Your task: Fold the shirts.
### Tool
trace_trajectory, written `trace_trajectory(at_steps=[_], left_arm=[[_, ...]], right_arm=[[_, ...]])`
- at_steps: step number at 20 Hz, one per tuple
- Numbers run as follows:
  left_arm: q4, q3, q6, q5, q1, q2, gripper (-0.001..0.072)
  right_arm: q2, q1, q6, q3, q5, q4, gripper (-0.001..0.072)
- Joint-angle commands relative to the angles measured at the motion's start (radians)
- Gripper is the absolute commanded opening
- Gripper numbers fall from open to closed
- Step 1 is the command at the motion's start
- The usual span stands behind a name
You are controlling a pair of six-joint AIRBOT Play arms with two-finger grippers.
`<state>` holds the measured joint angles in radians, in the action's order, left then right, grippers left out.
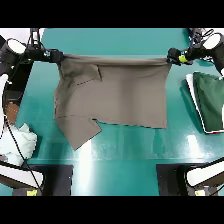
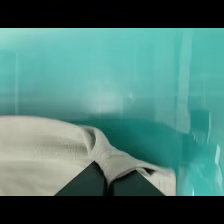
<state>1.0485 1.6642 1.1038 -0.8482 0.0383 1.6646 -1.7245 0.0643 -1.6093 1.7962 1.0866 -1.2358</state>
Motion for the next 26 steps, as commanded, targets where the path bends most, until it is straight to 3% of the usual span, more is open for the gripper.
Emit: trace_trajectory(at_steps=[1,3,9,12,13,14,15,18,20,21,22,24,26], left_arm=[[0.157,-0.005,-0.038,-0.143,-0.006,0.003,0.0029],[0.164,-0.029,-0.075,-0.203,-0.006,0.003,0.0028],[0.203,-0.153,-0.075,-0.224,-0.006,0.003,0.0029],[0.211,-0.171,-0.028,-0.222,-0.006,0.003,0.0031],[0.223,-0.171,0.009,-0.224,-0.006,0.002,0.0061],[0.248,-0.170,0.035,-0.238,-0.006,0.000,0.0061],[0.275,-0.170,0.054,-0.260,-0.006,-0.003,0.0060],[0.369,-0.140,0.126,-0.406,0.017,-0.006,0.0061],[0.345,-0.125,0.137,-0.504,0.067,-0.014,0.0061],[0.312,-0.125,0.145,-0.526,0.093,-0.023,0.0062],[0.249,-0.126,0.146,-0.532,0.117,-0.031,0.0062],[0.155,-0.126,0.146,-0.532,0.138,-0.033,0.0062],[0.153,-0.130,0.146,-0.542,0.134,-0.032,0.0062]], right_arm=[[0.005,-0.027,0.031,-0.030,0.118,-0.068,0.0013],[0.007,-0.054,0.031,-0.099,0.154,-0.111,0.0013],[0.007,-0.135,0.028,-0.275,0.081,-0.109,0.0015],[0.007,-0.146,0.021,-0.294,0.078,-0.089,0.0021],[0.007,-0.145,0.018,-0.294,0.085,-0.080,0.0127],[0.009,-0.138,0.017,-0.294,0.097,-0.062,0.0346],[0.015,-0.128,0.018,-0.294,0.118,-0.043,0.0410],[0.071,-0.089,0.044,-0.294,0.204,-0.014,0.0411],[0.135,-0.053,0.061,-0.294,0.257,-0.014,0.0424],[0.169,-0.035,0.063,-0.294,0.270,-0.013,0.0539],[0.200,-0.019,0.063,-0.294,0.271,-0.013,0.0584],[0.241,-0.013,0.063,-0.294,0.272,-0.013,0.0584],[0.262,-0.018,0.063,-0.294,0.276,-0.013,0.0583]])
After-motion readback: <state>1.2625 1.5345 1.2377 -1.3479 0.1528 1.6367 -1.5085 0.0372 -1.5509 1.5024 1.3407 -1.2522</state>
